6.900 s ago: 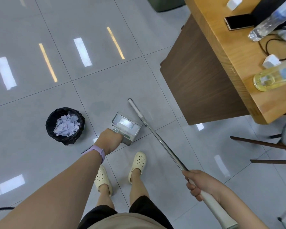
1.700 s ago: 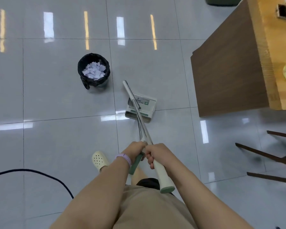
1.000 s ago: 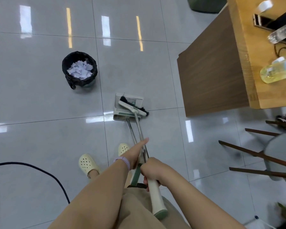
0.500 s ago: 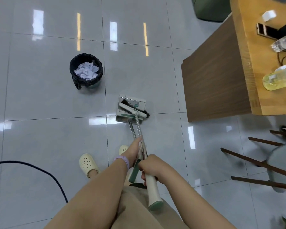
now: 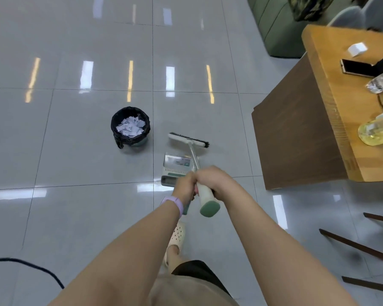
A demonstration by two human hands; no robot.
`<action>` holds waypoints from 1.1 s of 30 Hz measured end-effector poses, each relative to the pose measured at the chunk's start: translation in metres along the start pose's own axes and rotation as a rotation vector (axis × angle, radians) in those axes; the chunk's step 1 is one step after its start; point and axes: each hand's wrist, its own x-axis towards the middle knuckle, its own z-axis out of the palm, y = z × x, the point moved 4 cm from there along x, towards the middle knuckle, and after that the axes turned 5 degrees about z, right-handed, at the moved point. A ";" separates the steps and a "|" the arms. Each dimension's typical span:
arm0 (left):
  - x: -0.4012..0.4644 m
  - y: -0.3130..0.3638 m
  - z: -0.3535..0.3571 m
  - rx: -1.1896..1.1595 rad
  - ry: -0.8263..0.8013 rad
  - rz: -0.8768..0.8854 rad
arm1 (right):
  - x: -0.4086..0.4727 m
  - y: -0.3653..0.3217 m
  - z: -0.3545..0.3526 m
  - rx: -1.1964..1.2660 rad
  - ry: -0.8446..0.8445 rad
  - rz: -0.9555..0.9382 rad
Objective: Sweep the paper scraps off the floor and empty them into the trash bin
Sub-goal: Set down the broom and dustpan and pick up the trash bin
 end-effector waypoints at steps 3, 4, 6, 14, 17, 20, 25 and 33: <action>0.013 0.038 0.002 -0.020 0.072 0.059 | 0.007 -0.036 -0.020 -0.024 -0.043 -0.040; 0.020 0.043 0.002 -0.033 0.082 0.054 | 0.006 -0.044 -0.025 -0.056 -0.066 -0.043; 0.036 0.055 0.001 -0.035 0.111 0.078 | 0.007 -0.060 -0.033 -0.148 -0.114 -0.033; 0.085 0.047 -0.005 0.004 0.183 0.117 | 0.036 -0.081 -0.045 -0.171 -0.345 0.131; 0.095 0.031 -0.007 0.063 0.171 0.107 | 0.050 -0.063 -0.028 -0.149 -0.315 0.149; 0.097 0.023 -0.002 -0.085 0.140 0.059 | 0.061 -0.052 -0.023 -0.137 -0.283 0.179; 0.104 0.024 0.002 -0.181 -0.053 -0.146 | 0.064 -0.042 -0.022 -0.199 -0.280 0.240; 0.112 0.022 -0.014 -0.099 -0.115 -0.249 | 0.065 -0.031 0.004 -0.265 -0.224 0.226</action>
